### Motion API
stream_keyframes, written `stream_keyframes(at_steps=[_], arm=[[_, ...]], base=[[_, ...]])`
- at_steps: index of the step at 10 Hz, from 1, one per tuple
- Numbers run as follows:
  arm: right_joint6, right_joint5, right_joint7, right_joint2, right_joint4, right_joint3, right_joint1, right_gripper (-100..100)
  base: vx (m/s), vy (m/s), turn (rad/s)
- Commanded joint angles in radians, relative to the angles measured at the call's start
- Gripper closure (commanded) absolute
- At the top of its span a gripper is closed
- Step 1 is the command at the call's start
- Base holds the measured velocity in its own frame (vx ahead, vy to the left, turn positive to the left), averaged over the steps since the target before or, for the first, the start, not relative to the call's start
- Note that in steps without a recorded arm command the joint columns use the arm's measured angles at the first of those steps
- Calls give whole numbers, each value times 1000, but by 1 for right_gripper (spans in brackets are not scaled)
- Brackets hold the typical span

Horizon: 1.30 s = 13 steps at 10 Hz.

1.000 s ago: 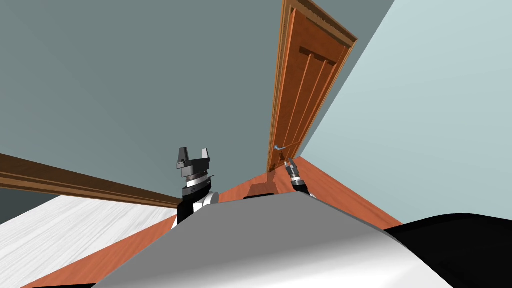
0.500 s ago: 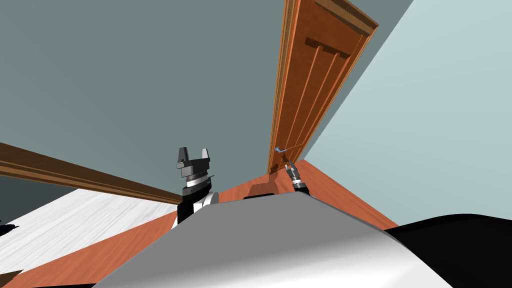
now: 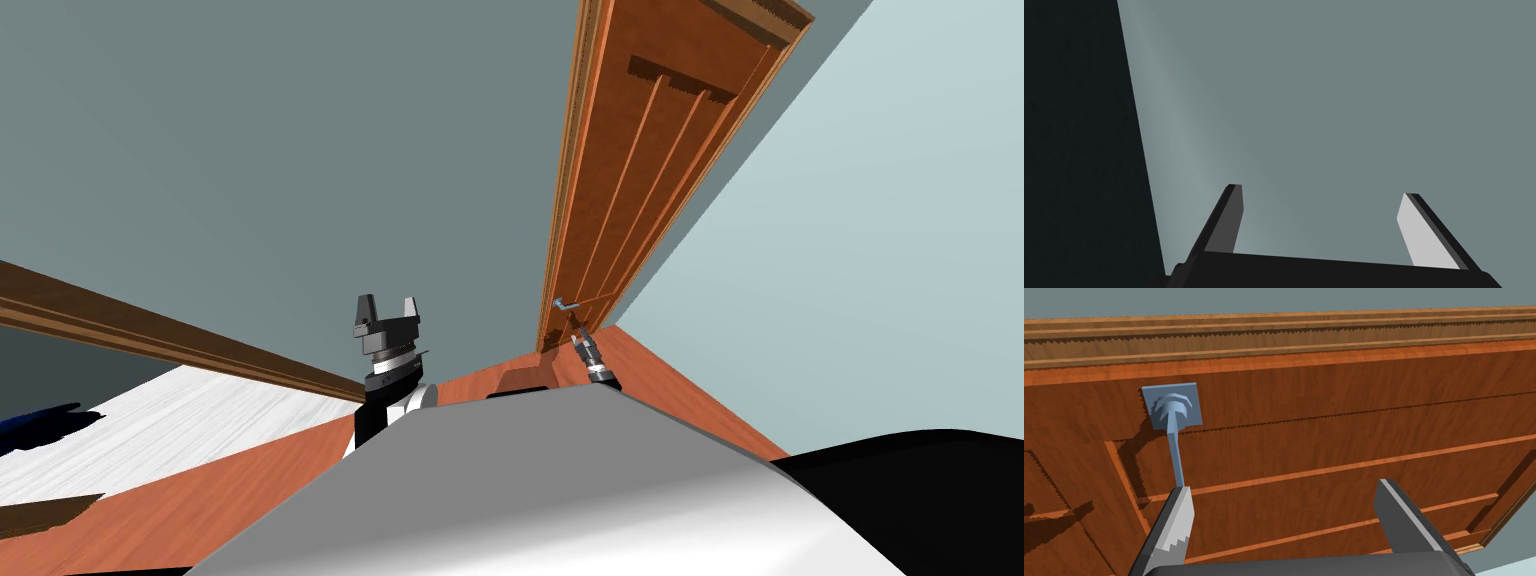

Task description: Pull the door open

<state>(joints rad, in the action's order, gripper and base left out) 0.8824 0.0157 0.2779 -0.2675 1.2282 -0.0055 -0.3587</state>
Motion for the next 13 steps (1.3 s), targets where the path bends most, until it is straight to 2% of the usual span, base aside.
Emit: stream_keyframes(at_steps=[1, 13], arm=[[18, -5, 20, -12, -46, 1, 7, -100], [125, -37, 135, -85, -341, 8, 58, -100]], base=[[66, -96, 115], [73, -96, 102]])
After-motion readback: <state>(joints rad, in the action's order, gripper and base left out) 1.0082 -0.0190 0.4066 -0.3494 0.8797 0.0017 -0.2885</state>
